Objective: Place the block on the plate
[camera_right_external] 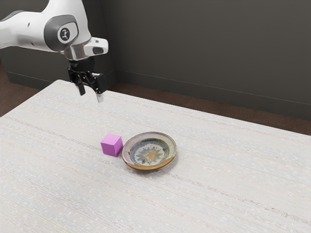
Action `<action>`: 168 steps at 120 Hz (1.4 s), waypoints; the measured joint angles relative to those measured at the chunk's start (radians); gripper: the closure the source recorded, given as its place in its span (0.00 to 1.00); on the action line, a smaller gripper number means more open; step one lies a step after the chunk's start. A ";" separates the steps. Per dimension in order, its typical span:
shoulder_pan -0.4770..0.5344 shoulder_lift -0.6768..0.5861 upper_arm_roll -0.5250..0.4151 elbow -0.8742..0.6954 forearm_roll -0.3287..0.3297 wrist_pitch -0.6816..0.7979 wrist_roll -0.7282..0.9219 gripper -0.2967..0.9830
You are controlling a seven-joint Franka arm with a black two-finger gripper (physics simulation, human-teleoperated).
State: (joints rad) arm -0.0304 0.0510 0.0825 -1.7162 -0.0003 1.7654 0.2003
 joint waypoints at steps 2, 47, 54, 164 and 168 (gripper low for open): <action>0.001 0.001 0.000 0.000 -0.001 0.000 0.002 0.23; 0.005 0.200 0.005 0.016 -0.001 0.090 -0.005 0.23; 0.004 0.234 0.010 0.017 0.001 0.109 -0.028 0.23; 0.023 0.456 0.032 -0.043 0.006 0.480 -0.288 0.33; 0.020 0.458 0.032 -0.043 0.006 0.483 -0.292 0.34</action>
State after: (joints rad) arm -0.0109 0.5093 0.1143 -1.7589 0.0057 2.2483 -0.0920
